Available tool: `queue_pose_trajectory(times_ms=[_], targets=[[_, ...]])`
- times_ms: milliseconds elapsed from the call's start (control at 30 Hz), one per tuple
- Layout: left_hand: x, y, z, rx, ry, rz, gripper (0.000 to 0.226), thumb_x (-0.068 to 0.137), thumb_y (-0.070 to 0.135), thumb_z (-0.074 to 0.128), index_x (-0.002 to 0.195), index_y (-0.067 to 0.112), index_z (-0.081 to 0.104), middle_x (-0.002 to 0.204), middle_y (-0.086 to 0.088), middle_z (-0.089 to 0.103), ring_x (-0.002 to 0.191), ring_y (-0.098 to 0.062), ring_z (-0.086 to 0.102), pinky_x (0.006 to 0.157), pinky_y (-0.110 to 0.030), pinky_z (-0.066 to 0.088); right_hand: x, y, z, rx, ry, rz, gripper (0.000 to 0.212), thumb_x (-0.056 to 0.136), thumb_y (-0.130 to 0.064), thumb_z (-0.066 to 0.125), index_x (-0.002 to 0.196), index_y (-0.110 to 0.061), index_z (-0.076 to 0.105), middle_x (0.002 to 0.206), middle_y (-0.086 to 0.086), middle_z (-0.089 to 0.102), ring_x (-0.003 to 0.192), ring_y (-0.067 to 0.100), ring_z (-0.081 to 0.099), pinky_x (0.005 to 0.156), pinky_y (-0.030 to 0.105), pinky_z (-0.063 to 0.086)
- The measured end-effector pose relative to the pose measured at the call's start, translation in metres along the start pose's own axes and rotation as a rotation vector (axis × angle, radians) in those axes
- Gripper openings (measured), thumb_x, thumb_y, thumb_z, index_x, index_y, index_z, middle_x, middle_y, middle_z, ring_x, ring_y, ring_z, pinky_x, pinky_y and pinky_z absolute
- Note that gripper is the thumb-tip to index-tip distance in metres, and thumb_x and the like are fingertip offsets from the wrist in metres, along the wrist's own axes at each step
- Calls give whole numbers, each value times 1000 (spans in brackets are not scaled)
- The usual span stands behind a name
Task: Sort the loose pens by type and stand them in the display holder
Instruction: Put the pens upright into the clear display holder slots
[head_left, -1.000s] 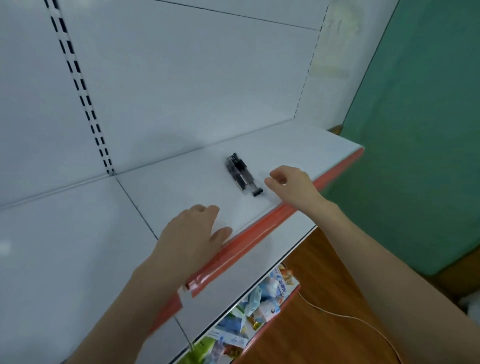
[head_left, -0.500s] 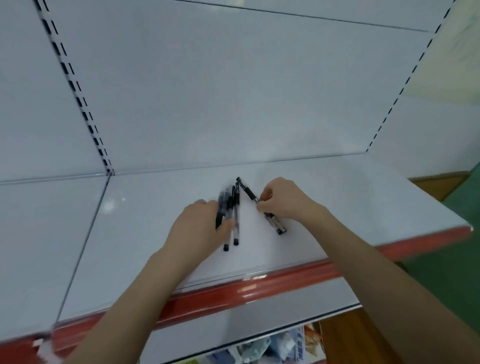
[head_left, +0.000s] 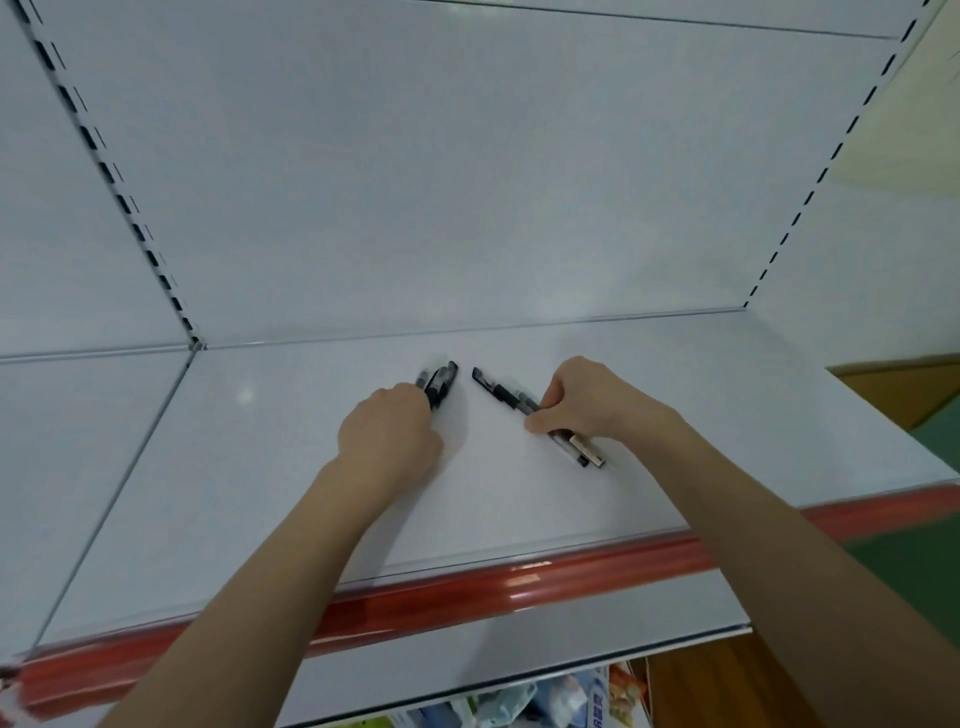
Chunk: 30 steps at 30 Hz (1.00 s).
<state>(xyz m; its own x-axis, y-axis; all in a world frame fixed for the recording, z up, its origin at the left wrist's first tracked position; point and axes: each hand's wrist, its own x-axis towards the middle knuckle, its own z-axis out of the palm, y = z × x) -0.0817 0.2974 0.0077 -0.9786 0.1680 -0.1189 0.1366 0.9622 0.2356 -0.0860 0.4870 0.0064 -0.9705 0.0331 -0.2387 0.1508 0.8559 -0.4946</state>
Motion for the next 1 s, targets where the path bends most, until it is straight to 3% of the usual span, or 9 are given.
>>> queue_pose_trajectory(times_ms=[133,233,300,433,533,600,733,833,1000], targets=[[4,2,3,123,21,23,13,88,6,43,97,1,50,102,-15,59,78,-28,48,64,-29,35,2,-2,-1,-40,-26,44,35,74,-16,67,56,-11,38,55,6,44,58,23,45,60,30,40],[6,-2,7,150,63,39,16,89,3,38,98,0,50,102,-16,59,77,-28,48,64,-29,34,0,-4,3,-54,-8,46,34,75,-13,62,52,-11,36,50,5,43,56,24,44,59,30,40],[8,-9,6,30,78,39,10,90,6,38,89,5,48,96,-17,59,70,-25,45,61,-30,35,-4,-1,4,-17,19,35,34,76,-13,60,51,-10,36,48,5,42,51,22,44,58,30,41],[-7,-17,-1,-749,-35,30,15,90,16,46,80,6,52,70,-7,60,43,-9,53,40,-20,41,-29,-4,0,422,189,-104,28,83,-19,62,60,-8,51,52,-2,49,46,7,49,48,18,43],[-33,-6,-7,-1324,-131,41,11,90,18,53,87,8,56,77,-5,66,63,-8,67,54,-20,54,-53,-24,-3,813,250,-264,25,85,-18,61,62,-10,58,50,-9,53,50,5,50,52,20,43],[-47,0,-9,-1530,-149,33,13,87,19,54,89,7,57,77,-6,70,72,-14,70,59,-25,57,-63,-39,0,918,258,-322,25,84,-18,62,60,-12,58,53,-6,52,54,8,48,55,20,43],[-69,1,-13,-1601,-97,98,31,74,26,59,93,2,60,74,-3,67,73,-13,66,60,-26,55,-72,-62,15,880,228,-405,24,81,-18,65,59,-17,59,54,-9,51,56,4,46,55,13,39],[-81,-10,-12,-1512,41,101,34,75,29,68,92,1,61,73,-2,63,73,-16,61,71,-33,55,-75,-76,25,887,130,-456,17,81,-19,67,64,-19,64,52,-13,55,52,-2,47,53,10,40],[-106,-35,-14,-1596,144,-2,20,66,22,62,80,7,60,56,7,59,57,-7,58,54,-22,52,-81,-100,42,897,-9,-514,10,82,-19,65,72,-18,66,50,-13,55,49,0,48,52,13,42]])
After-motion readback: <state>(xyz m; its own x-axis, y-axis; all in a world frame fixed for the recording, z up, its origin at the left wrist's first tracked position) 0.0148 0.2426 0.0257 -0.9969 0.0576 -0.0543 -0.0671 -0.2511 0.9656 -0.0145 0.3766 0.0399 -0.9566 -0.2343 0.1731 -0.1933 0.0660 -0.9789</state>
